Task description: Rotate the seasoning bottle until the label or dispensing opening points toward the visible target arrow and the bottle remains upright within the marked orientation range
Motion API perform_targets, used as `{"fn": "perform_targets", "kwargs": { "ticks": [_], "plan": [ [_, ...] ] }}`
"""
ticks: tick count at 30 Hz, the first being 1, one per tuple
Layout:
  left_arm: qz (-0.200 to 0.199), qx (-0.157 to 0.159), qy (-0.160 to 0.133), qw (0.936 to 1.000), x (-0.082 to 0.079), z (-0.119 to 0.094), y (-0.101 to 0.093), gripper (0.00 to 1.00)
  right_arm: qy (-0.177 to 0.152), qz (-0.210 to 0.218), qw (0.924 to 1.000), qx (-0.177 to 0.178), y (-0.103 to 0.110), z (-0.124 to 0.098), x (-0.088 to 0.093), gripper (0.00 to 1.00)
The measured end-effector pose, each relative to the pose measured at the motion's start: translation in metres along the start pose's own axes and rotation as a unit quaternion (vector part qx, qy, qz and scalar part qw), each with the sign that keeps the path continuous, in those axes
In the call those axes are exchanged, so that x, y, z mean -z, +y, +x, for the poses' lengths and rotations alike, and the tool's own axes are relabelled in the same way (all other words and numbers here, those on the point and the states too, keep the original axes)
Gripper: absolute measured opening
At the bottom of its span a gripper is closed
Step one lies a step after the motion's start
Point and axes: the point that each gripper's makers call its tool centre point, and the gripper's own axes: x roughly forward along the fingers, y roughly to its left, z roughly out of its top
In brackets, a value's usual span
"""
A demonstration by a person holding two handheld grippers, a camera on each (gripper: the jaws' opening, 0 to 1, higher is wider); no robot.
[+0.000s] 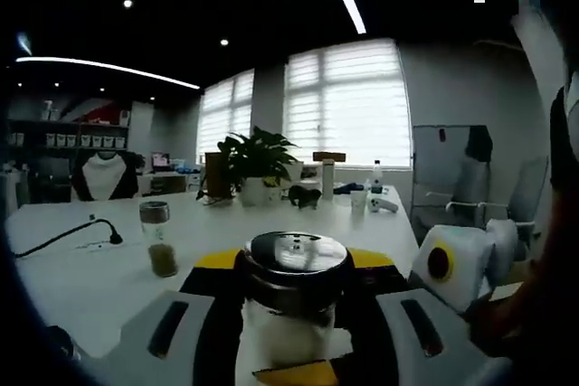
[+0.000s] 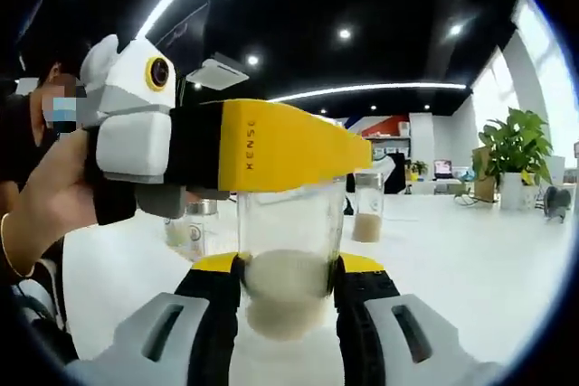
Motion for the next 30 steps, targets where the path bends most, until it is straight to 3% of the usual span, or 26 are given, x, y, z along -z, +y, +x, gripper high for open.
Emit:
{"fn": "perform_targets", "kwargs": {
  "ticks": [7, 10, 14, 19, 30],
  "plan": [
    [-0.001, -0.063, -0.013, 0.9979, -0.003, -0.002, 0.009, 0.46, -0.002, -0.002, 0.9999, 0.015, 0.0, 0.005, -0.003, 0.39],
    [-0.025, -0.112, -0.04, 0.9926, -0.006, -0.007, 0.018, 0.46, -0.003, -0.01, 0.9997, 0.02, 0.001, 0.007, -0.005, 0.39],
    [-0.026, -0.144, -0.046, 0.9882, -0.005, -0.012, 0.02, 0.46, -0.003, -0.025, 0.9993, 0.028, 0.004, 0.008, -0.005, 0.39],
    [-0.005, -0.17, -0.042, 0.9846, -0.003, -0.014, 0.017, 0.47, -0.005, -0.019, 0.9992, 0.034, 0.006, 0.009, -0.005, 0.39],
    [-0.021, -0.201, -0.039, 0.9785, 0.005, -0.02, 0.029, 0.47, -0.012, -0.018, 0.9994, 0.026, 0.013, 0.01, -0.009, 0.39]
  ]
}}
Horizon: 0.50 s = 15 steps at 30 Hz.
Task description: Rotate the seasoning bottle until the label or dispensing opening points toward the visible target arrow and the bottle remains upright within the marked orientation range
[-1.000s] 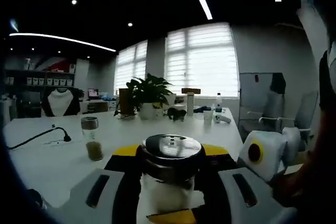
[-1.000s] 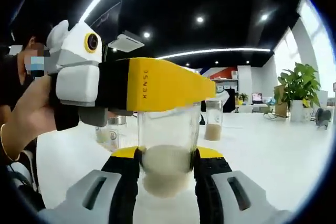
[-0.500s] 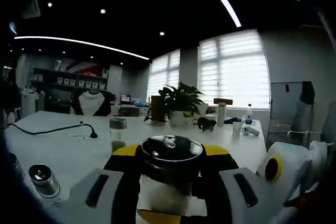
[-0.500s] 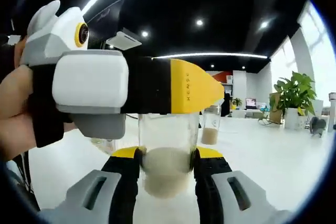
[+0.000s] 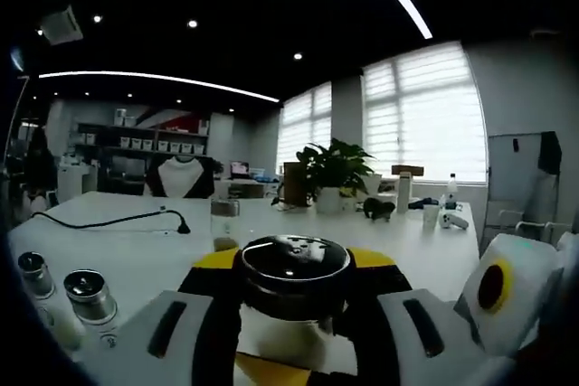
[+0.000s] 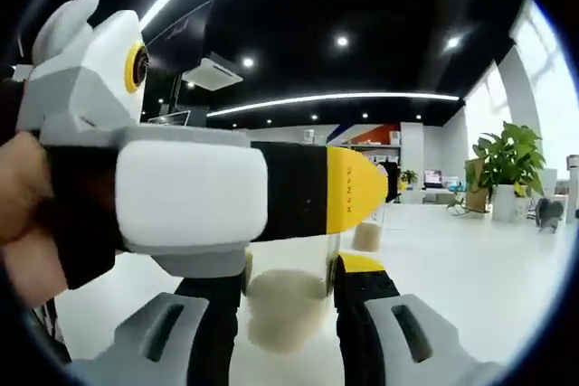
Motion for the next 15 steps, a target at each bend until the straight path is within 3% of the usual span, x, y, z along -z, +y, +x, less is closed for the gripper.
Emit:
{"fn": "perform_targets", "kwargs": {
  "ticks": [5, 15],
  "plan": [
    [0.015, 0.01, -0.002, 0.9998, 0.0, -0.001, -0.002, 0.46, -0.005, 0.001, 1.0, -0.002, 0.0, -0.001, -0.003, 0.38],
    [0.027, 0.071, -0.003, 0.9971, -0.007, 0.0, -0.01, 0.46, -0.024, 0.004, 0.9996, -0.012, -0.003, -0.005, -0.011, 0.38]
  ]
}}
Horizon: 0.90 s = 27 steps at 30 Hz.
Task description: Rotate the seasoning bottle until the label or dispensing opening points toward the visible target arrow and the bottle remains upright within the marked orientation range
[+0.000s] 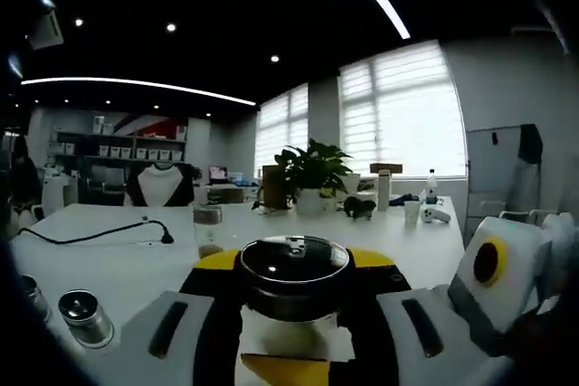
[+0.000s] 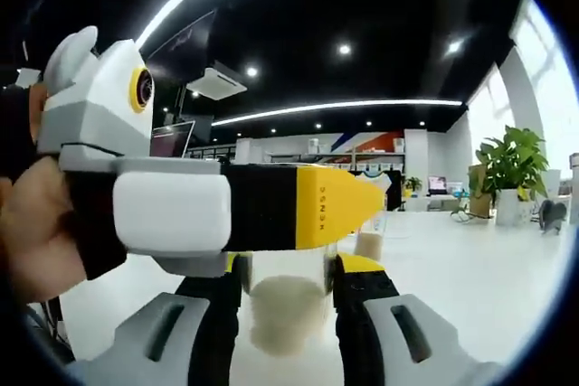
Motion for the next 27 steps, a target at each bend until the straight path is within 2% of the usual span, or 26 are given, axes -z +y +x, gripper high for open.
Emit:
{"fn": "perform_targets", "kwargs": {
  "ticks": [9, 22, 27],
  "plan": [
    [0.01, 0.048, 0.01, 0.9988, -0.003, 0.002, -0.003, 0.45, -0.007, 0.016, 0.9993, -0.033, 0.001, -0.003, -0.003, 0.37],
    [0.006, 0.118, 0.018, 0.9929, -0.006, 0.0, -0.007, 0.45, 0.008, 0.006, 0.9964, -0.084, 0.006, -0.009, 0.007, 0.39],
    [0.013, 0.13, 0.029, 0.991, -0.004, 0.0, -0.005, 0.45, 0.019, -0.021, 0.9939, -0.106, 0.011, -0.01, 0.011, 0.4]
  ]
}}
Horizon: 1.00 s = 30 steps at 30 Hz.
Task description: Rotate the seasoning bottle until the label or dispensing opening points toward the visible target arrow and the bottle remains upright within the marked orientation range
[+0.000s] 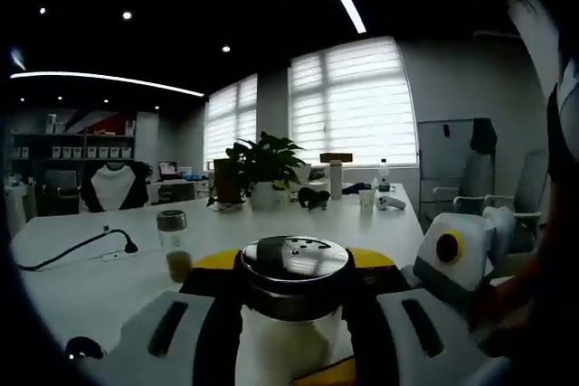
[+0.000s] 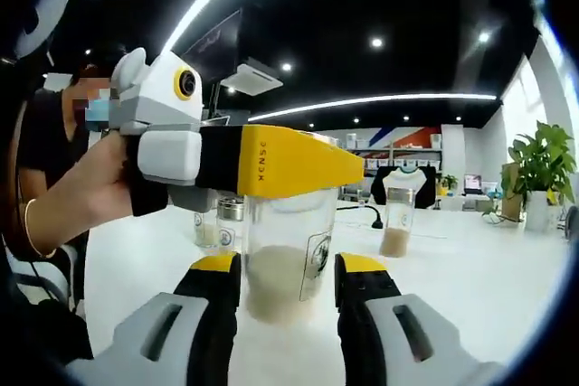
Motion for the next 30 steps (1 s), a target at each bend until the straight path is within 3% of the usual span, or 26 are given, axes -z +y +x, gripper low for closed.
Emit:
{"fn": "perform_targets", "kwargs": {
  "ticks": [8, 13, 22, 30],
  "plan": [
    [0.024, 0.04, 0.009, 0.9989, -0.005, -0.003, -0.004, 0.45, -0.004, 0.024, 0.999, -0.036, -0.001, 0.002, 0.001, 0.42],
    [0.016, 0.049, 0.0, 0.9987, -0.008, -0.005, -0.007, 0.45, -0.007, 0.047, 0.9981, -0.038, -0.007, 0.003, 0.0, 0.55],
    [0.007, 0.079, -0.01, 0.9968, -0.013, -0.007, -0.015, 0.45, -0.015, 0.058, 0.9958, -0.069, -0.002, 0.003, -0.003, 0.51],
    [0.015, 0.107, -0.009, 0.9941, -0.017, -0.007, -0.024, 0.45, -0.037, 0.056, 0.9918, -0.108, 0.01, 0.005, -0.011, 0.41]
  ]
}}
